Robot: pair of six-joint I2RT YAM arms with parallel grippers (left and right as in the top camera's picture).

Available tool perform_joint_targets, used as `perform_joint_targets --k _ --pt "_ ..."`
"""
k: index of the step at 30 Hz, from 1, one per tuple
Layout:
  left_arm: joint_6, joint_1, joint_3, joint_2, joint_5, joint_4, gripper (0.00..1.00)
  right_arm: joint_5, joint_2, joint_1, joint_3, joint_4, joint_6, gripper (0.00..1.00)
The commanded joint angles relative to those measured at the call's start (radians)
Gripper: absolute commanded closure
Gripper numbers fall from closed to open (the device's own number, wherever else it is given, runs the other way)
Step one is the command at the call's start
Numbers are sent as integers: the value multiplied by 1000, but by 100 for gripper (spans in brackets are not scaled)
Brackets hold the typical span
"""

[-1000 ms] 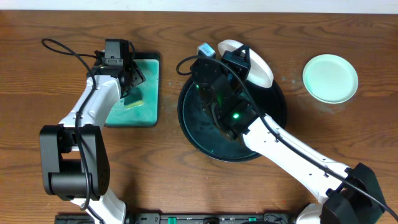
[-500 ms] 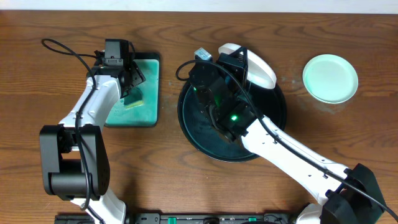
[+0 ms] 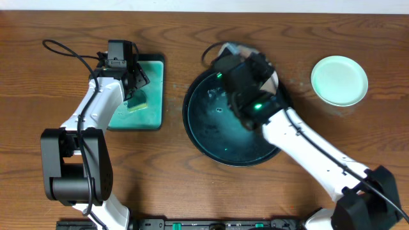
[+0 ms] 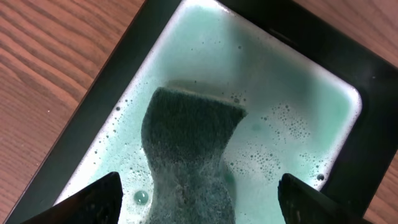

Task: Clean dirty plates on tray and stack at the side
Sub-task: 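Lift the white plate with the right gripper and carry it right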

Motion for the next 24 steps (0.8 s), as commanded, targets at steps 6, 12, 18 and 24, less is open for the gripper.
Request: perform_joint_targets --k 6,12,18,24 --pt "1 1 3 -21 -12 -3 20 -528 -81 -356 10 -124 512 99" --pt "1 1 3 -21 -12 -3 20 -979 -43 -718 10 -194 803 99" --pt "1 1 3 -21 -12 -3 20 -1083 55 -970 10 -187 978 99" --pt "1 1 3 -21 -12 -3 20 -1083 191 -1105 10 -102 1078 99"
